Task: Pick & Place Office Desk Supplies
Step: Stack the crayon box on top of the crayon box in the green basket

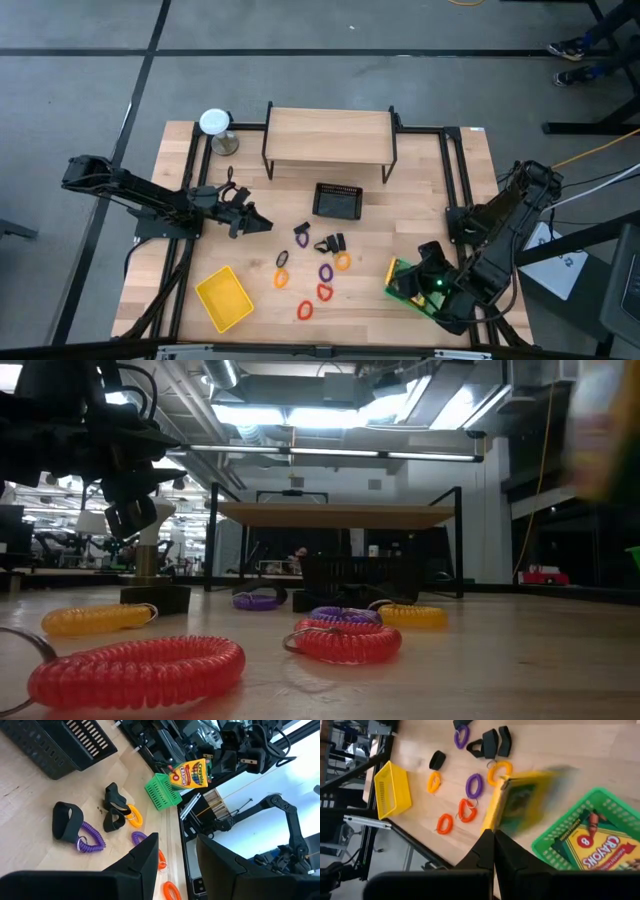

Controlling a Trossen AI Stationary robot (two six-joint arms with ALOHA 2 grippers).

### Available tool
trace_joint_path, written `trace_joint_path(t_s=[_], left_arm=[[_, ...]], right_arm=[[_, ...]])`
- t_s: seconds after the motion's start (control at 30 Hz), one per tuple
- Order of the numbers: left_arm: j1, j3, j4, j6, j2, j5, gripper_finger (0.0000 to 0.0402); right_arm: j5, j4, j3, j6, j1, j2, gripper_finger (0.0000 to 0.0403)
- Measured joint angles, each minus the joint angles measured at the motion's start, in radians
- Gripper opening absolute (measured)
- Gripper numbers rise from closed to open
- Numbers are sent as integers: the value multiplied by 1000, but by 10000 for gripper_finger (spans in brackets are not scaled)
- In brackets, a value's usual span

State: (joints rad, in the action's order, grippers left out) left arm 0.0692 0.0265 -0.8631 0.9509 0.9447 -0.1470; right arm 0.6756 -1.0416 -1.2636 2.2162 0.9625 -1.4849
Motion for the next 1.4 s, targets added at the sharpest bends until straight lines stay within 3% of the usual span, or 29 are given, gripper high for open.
trace_joint_path(t_s=[0.77,1.03,1.4], left_arm=[[0,0,30,39,0,5,129],[0,0,27,64,0,5,129],[0,0,29,89,0,4,129]], right_arm=[[-66,71,29,20,57,-76,0],[28,61,29,20,56,-53,0],[-3,17,29,19,60,-24,0]])
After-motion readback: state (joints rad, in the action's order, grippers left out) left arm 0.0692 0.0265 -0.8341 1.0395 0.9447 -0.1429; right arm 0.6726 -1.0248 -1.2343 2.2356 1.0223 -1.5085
